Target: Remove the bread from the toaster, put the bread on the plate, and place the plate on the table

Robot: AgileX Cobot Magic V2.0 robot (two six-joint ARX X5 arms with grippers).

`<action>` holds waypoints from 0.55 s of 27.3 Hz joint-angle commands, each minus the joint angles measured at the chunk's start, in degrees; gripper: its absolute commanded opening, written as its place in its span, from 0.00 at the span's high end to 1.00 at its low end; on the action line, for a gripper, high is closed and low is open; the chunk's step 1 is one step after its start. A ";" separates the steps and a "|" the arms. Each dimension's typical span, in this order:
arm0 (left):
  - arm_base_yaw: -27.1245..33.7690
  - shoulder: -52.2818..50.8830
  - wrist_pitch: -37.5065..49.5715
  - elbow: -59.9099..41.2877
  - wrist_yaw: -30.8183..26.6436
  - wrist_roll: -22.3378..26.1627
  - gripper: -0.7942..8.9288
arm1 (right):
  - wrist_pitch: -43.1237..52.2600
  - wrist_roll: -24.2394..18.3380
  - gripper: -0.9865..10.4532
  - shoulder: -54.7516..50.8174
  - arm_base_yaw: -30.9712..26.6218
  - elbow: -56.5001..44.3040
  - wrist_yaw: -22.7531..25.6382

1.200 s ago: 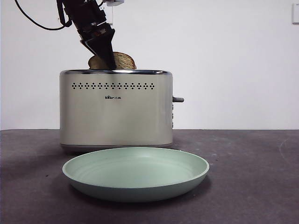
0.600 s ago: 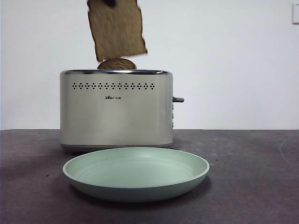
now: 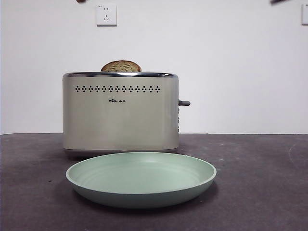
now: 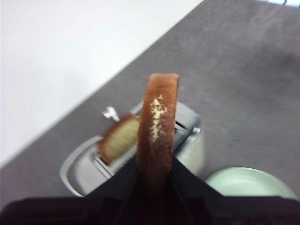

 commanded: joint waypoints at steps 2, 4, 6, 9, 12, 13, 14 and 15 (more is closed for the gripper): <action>-0.28 -3.34 -4.28 0.07 5.90 -6.56 0.93 | -2.38 -3.89 0.64 3.74 2.05 0.15 3.67; -0.33 -4.92 -5.68 0.07 7.41 -6.80 0.93 | -3.34 -4.63 0.64 6.01 3.50 0.15 3.76; -0.63 -6.71 -6.60 0.07 7.50 -7.50 0.93 | -4.31 -5.31 0.64 8.81 5.51 0.15 4.09; -0.83 -9.25 -7.39 0.07 7.45 -8.85 0.93 | -4.76 -6.40 0.64 13.09 8.37 0.15 6.95; -0.92 -11.93 -7.91 0.07 7.28 -9.51 0.93 | -4.72 -7.32 0.64 17.53 10.56 0.15 7.28; -0.92 -12.81 -8.26 0.07 7.26 -9.53 0.93 | -4.63 -7.72 0.64 19.08 11.15 0.15 7.63; -0.92 -13.64 -8.63 0.07 7.26 -9.60 0.93 | -4.61 -8.09 0.64 20.52 11.65 0.15 8.35; -0.92 -14.40 -9.03 0.07 7.19 -9.97 0.93 | -4.52 -8.35 0.64 21.84 11.93 0.15 8.92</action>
